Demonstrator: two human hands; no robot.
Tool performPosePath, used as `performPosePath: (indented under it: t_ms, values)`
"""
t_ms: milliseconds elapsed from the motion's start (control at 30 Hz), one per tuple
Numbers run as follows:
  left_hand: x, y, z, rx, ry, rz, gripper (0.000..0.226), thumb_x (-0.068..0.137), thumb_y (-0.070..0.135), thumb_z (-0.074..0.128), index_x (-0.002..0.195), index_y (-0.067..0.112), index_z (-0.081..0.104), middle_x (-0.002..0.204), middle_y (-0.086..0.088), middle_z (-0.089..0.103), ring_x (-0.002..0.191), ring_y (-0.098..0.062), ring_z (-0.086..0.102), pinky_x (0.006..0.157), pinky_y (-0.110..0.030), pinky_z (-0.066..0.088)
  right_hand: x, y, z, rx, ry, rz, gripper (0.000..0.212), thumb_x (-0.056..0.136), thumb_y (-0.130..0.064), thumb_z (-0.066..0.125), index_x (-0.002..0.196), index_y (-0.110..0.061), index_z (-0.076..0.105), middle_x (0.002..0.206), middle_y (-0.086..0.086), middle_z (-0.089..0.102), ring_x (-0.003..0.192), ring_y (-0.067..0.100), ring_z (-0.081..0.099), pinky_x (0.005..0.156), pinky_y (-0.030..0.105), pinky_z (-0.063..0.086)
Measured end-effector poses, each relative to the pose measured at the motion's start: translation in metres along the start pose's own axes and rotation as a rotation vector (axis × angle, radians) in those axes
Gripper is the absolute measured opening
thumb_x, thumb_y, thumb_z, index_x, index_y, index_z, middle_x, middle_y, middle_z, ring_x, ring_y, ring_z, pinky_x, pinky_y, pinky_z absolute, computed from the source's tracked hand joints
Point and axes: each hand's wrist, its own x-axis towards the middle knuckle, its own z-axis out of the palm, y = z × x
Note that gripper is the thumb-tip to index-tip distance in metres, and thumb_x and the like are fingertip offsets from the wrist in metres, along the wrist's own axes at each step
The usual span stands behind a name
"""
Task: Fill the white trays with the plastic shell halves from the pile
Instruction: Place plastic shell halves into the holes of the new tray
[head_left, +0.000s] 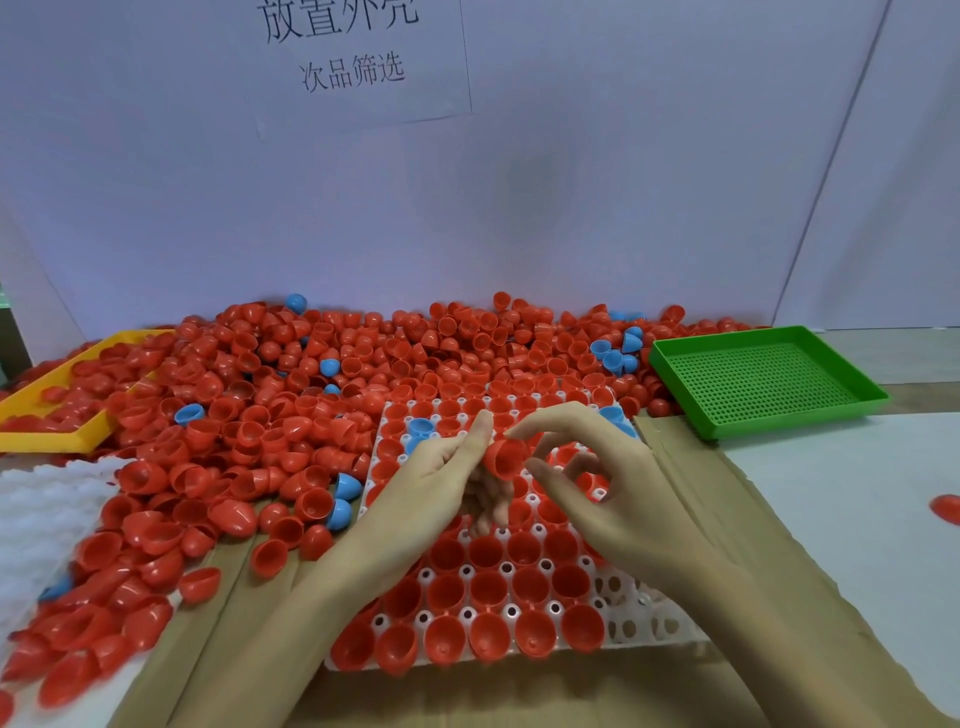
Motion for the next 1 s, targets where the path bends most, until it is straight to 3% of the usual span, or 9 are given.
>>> performPosePath:
  t_ms: [133,233,400,533,633,800,1000]
  values:
    - [0.001,0.0,0.001,-0.075,-0.01,-0.061,0.069,0.098,0.077,0.045,0.072,0.019,0.073,0.065,-0.011,0.065,0.058,-0.018,0.061,0.056,-0.024,0.051,-0.001,-0.001,0.004,-0.019,0.03,0.002,0.04,0.093,-0.01,0.077,0.126,-0.029,0.063,0.099,-0.012,0.068,0.087,0.019,0.069,0.065,0.019,0.052]
    - [0.003,0.0,0.0,-0.098,-0.01,-0.106,0.076,0.097,0.08,0.04,0.074,0.016,0.074,0.064,-0.011,0.064,0.057,-0.018,0.061,0.055,-0.024,0.05,-0.001,-0.002,0.002,0.008,-0.001,0.053,0.038,0.095,-0.011,0.076,0.125,-0.031,0.065,0.09,-0.009,0.067,0.082,0.019,0.067,0.065,0.02,0.05]
    - [0.005,0.002,-0.008,-0.087,0.015,-0.063,0.076,0.105,0.067,0.03,0.084,0.01,0.075,0.068,-0.016,0.067,0.057,-0.019,0.059,0.054,-0.024,0.05,0.004,-0.002,-0.033,0.122,-0.125,0.26,0.026,0.093,-0.016,0.079,0.114,-0.028,0.071,0.083,-0.001,0.072,0.07,0.006,0.065,0.065,0.016,0.049]
    - [0.003,0.003,-0.007,0.021,0.049,-0.023,0.065,0.107,0.057,0.036,0.079,0.013,0.076,0.07,-0.015,0.07,0.06,-0.022,0.06,0.055,-0.024,0.05,0.003,0.0,-0.062,0.184,-0.319,0.371,0.008,0.091,-0.021,0.081,0.099,-0.019,0.08,0.087,0.005,0.078,0.077,0.017,0.07,0.072,0.028,0.056]
    - [0.001,0.004,-0.002,0.094,0.029,0.007,0.061,0.108,0.052,0.038,0.077,0.016,0.076,0.071,-0.014,0.071,0.061,-0.022,0.061,0.057,-0.027,0.051,0.0,0.0,-0.073,0.222,-0.452,0.433,0.01,0.089,-0.022,0.084,0.096,-0.016,0.08,0.086,0.008,0.078,0.075,0.014,0.069,0.069,0.022,0.055]
    - [0.0,0.004,0.003,0.192,-0.017,0.039,0.06,0.108,0.048,0.038,0.082,0.01,0.076,0.073,-0.013,0.072,0.063,-0.024,0.063,0.065,-0.038,0.053,-0.003,0.0,-0.079,0.206,-0.532,0.434,0.014,0.088,-0.022,0.085,0.099,-0.018,0.078,0.08,0.011,0.075,0.068,0.015,0.066,0.062,0.021,0.052]
    - [0.0,0.0,0.001,0.243,0.017,0.082,0.056,0.109,0.045,0.04,0.079,0.016,0.076,0.071,-0.012,0.072,0.061,-0.022,0.063,0.062,-0.035,0.054,-0.003,-0.007,-0.073,0.176,-0.647,0.415,0.021,0.088,-0.028,0.086,0.104,-0.022,0.075,0.077,0.009,0.076,0.064,0.028,0.071,0.059,0.035,0.053]
